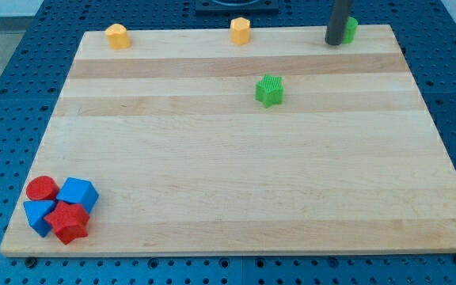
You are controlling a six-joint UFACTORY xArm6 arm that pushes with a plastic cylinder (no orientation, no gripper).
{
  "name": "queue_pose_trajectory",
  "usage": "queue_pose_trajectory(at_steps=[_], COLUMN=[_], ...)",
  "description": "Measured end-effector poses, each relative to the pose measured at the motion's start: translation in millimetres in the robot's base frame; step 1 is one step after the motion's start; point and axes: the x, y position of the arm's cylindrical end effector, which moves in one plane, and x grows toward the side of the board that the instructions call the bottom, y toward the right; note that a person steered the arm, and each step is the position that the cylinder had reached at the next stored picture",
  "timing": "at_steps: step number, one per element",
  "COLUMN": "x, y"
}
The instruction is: Place the arm at the center of the board
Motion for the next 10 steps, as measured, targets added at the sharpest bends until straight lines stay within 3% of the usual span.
queue_pose_trajectory(at_steps=[4,5,7,9,10], x=[46,89,222,371,384], y=[-9,2,54,-31,-128])
